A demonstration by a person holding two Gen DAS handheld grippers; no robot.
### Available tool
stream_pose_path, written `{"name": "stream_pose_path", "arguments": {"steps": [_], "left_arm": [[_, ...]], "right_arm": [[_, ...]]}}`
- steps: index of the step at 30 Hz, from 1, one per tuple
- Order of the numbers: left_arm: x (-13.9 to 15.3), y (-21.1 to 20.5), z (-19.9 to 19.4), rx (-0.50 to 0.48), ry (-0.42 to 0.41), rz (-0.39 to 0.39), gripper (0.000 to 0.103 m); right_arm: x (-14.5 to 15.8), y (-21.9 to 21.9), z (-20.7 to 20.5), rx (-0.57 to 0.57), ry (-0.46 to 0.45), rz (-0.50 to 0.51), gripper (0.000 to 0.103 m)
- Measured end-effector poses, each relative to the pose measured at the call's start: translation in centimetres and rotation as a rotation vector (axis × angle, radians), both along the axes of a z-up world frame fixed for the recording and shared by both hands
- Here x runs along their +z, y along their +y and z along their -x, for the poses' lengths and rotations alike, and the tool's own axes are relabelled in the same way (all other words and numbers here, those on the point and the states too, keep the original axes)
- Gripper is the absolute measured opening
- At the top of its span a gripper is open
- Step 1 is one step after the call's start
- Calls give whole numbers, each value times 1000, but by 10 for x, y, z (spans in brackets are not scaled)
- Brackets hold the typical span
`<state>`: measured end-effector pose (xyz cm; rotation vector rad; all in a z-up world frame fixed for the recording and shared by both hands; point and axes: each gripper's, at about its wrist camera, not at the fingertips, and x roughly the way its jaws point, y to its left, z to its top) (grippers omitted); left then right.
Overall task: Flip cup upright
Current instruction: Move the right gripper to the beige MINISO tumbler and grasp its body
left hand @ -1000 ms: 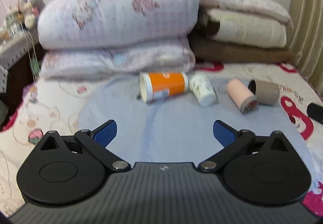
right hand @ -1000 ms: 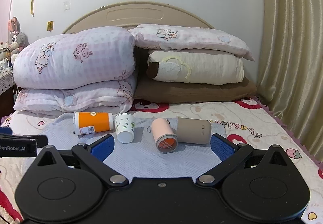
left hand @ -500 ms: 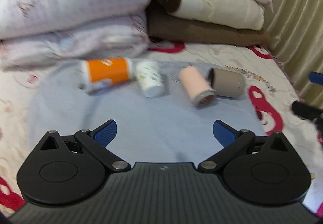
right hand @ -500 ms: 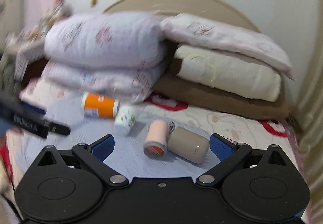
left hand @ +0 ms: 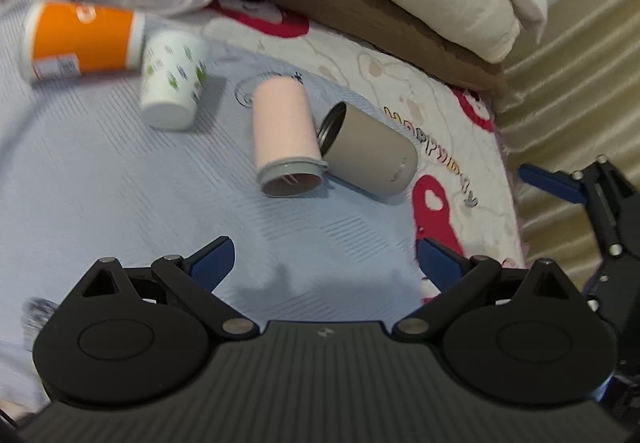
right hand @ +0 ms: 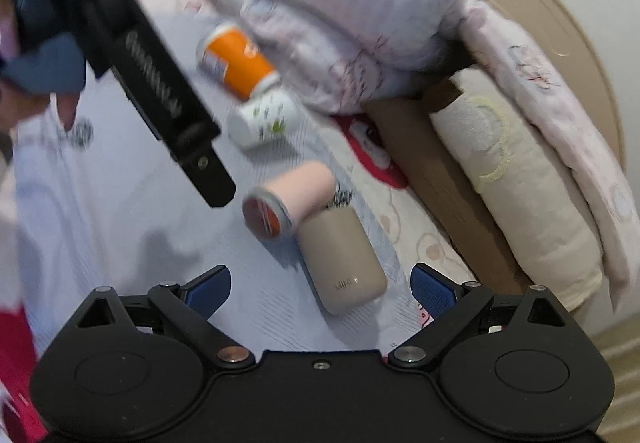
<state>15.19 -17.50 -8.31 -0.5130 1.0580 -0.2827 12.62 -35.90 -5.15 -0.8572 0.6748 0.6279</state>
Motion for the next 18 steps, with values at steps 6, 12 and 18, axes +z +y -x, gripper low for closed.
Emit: {"name": "stream_pose_path", "arguments": {"steps": [6, 12, 18], "left_arm": [[-29, -8, -12, 59, 64, 158, 90], [-45, -11, -21, 105, 25, 192, 86], [-53, -2, -27, 122, 6, 165, 86]], "right_arm": [[-23, 0, -35, 56, 60, 38, 94], [-51, 11, -66, 129, 48, 118, 93], [-76, 12, -88, 132, 77, 118, 92]]}}
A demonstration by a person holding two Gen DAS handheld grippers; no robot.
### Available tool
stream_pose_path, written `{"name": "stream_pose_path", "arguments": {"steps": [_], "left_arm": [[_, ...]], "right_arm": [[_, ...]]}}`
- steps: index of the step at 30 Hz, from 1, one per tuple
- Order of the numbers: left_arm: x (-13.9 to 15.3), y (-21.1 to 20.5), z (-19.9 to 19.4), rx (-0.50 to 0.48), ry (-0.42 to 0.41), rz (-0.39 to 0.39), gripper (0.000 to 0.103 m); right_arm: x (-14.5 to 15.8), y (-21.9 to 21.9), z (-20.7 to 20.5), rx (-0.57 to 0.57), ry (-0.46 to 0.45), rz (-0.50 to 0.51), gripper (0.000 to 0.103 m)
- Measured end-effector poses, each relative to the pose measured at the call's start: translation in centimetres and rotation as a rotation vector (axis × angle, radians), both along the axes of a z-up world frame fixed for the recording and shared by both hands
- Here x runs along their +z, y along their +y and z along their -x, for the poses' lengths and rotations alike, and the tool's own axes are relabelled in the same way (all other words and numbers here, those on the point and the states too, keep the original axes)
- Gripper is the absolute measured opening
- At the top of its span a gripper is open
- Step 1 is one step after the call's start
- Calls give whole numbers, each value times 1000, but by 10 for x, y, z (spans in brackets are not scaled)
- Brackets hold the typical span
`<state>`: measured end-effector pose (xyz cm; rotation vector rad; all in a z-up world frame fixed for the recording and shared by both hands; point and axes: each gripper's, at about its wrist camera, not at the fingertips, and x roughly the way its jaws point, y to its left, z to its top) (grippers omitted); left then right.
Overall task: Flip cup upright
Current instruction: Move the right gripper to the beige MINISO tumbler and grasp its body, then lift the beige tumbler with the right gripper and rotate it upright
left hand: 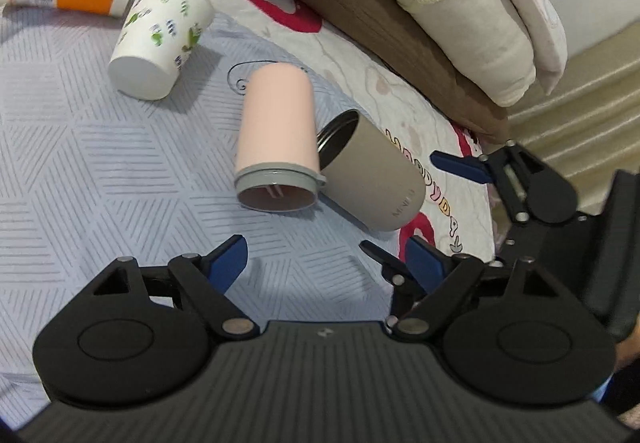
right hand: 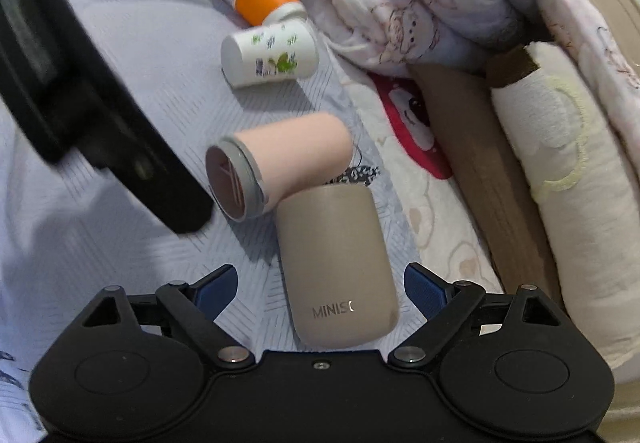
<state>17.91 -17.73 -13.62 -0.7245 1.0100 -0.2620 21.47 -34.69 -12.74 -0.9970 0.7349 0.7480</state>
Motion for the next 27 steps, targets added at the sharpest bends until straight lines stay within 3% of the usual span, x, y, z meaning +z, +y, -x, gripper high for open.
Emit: {"name": "stream_pose_path", "arguments": {"steps": [8, 17, 22, 27], "left_arm": [[-10, 9, 1, 12, 19, -3, 86], [-8, 23, 2, 32, 6, -32, 86], [-12, 23, 3, 31, 10, -32, 86], [-14, 26, 3, 22, 13, -36, 86]], "right_arm": [[-28, 12, -14, 38, -14, 65, 92], [-38, 20, -40, 15, -23, 118, 92], [-46, 22, -54, -48, -49, 135, 84], [-44, 22, -57, -107, -34, 129, 83]]}}
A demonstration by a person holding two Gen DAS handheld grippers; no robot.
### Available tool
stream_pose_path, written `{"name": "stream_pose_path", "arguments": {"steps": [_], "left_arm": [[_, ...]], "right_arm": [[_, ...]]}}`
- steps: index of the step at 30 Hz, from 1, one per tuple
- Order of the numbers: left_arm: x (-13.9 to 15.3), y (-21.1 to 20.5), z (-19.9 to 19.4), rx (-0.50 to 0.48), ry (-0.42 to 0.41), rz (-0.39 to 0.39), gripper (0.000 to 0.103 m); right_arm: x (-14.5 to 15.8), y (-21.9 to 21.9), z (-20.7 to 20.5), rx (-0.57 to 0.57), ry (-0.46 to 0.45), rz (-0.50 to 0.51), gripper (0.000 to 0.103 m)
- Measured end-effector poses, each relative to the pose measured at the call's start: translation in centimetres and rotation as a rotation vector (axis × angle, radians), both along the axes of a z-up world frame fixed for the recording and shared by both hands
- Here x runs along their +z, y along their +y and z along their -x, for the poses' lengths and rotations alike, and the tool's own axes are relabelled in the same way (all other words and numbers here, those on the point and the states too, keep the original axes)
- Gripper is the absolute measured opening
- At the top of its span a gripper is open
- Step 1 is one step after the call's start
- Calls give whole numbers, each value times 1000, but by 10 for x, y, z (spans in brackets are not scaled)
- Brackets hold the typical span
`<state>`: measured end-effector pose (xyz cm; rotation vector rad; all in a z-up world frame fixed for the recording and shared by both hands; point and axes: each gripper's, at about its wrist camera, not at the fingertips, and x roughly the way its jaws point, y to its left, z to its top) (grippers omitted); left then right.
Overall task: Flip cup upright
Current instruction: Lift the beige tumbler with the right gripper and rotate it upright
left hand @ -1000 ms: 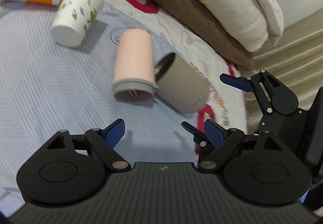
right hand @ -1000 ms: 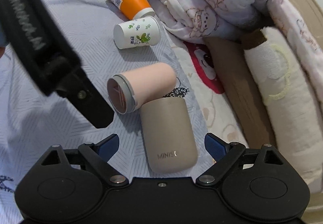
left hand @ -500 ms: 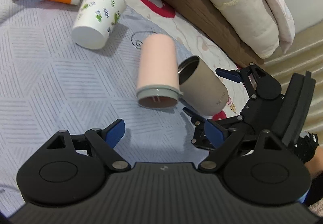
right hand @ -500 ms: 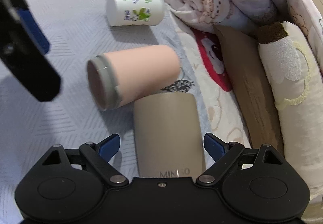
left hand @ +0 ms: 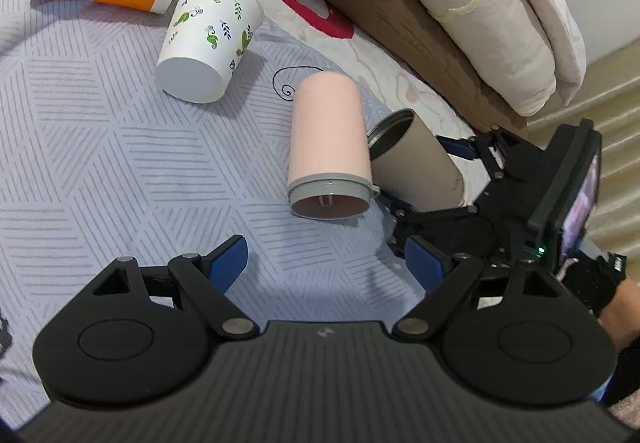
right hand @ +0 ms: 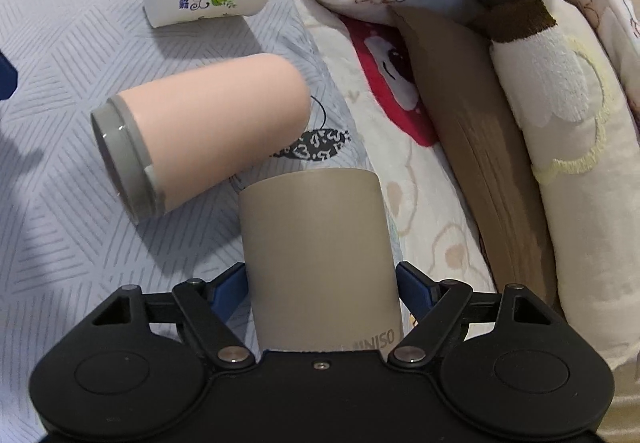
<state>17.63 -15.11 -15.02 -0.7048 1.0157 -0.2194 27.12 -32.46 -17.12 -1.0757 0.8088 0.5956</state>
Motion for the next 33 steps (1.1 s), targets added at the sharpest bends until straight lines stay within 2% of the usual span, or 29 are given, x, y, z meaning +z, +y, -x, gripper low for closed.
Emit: {"name": "stream_pose_path", "arguments": {"steps": [12, 16, 21, 25, 33], "left_arm": [[1, 2, 9, -68, 8, -6, 86], [0, 13, 12, -94, 45, 67, 86], [5, 26, 18, -91, 35, 39, 86], [8, 41, 24, -76, 31, 62, 86], [16, 60, 43, -109, 14, 54, 86]], "right_arm": [[18, -33, 36, -225, 28, -129, 83], [23, -35, 50, -272, 37, -174, 83], [28, -25, 63, -287, 65, -201, 83], [30, -11, 72, -280, 102, -226, 83], [36, 19, 93, -240, 165, -233, 83]]}}
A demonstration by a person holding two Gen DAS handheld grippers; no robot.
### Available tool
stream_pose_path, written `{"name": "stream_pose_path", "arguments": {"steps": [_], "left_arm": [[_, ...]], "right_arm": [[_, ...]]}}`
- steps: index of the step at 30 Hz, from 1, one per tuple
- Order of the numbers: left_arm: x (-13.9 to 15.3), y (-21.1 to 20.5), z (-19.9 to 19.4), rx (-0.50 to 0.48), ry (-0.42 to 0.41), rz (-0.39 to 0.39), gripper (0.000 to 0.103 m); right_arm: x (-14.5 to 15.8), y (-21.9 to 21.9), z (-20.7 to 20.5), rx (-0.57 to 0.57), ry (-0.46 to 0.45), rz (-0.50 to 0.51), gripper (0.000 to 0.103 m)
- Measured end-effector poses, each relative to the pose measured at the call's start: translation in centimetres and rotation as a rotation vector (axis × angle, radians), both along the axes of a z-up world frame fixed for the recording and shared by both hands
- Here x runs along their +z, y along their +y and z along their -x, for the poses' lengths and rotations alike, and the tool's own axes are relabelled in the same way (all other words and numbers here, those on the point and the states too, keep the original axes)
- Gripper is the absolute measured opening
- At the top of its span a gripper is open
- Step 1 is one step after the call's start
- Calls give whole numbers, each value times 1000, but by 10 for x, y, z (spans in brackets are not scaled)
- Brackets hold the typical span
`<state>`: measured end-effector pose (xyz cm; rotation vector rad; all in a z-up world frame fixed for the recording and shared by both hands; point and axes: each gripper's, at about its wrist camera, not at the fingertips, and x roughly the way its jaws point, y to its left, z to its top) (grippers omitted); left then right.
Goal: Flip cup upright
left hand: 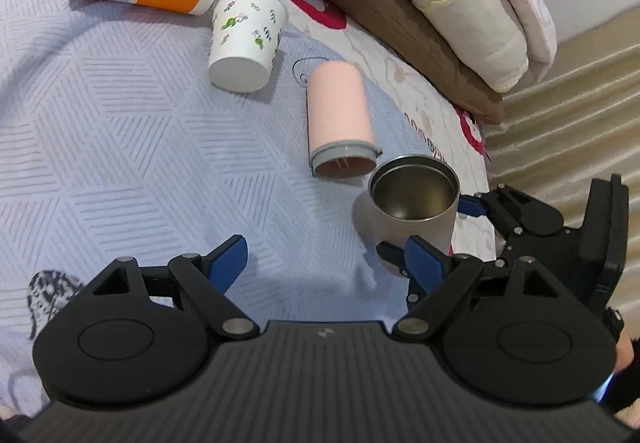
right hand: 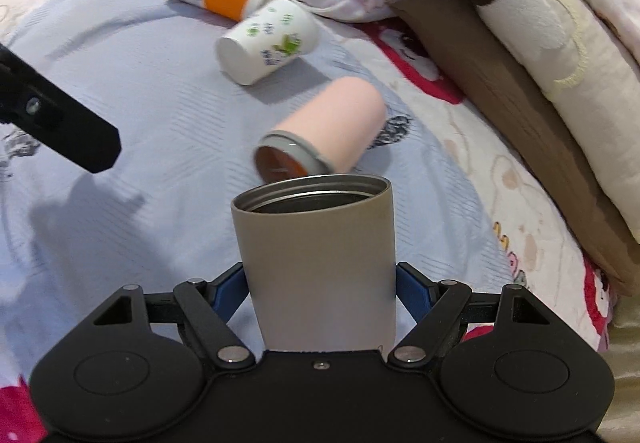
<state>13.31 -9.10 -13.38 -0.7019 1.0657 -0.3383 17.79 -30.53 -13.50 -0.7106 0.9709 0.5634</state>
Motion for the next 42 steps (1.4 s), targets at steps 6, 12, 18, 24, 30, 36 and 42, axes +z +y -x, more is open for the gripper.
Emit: {"name": "stream_pose_path", "arguments": {"steps": [6, 12, 18, 24, 30, 36, 42], "left_arm": [[-3, 23, 16, 21, 2, -12, 86], [-2, 68, 38, 76, -16, 44, 86], [-10, 109, 51, 148, 0, 93, 86], [-20, 121, 52, 154, 28, 186, 83], [-35, 116, 40, 163, 45, 192, 77], [-37, 95, 35, 150, 80, 60, 65], [-43, 86, 31, 152, 98, 108, 65]], "right_arm": [[3, 33, 18, 78, 41, -19, 83], [1, 80, 18, 92, 116, -84, 83], [1, 111, 6, -4, 252, -190, 83], [-8, 125, 3, -123, 335, -309, 83], [-22, 132, 13, -112, 282, -348, 83], [-20, 139, 21, 10, 241, -290, 83], [-13, 141, 19, 104, 307, -200, 82]]}}
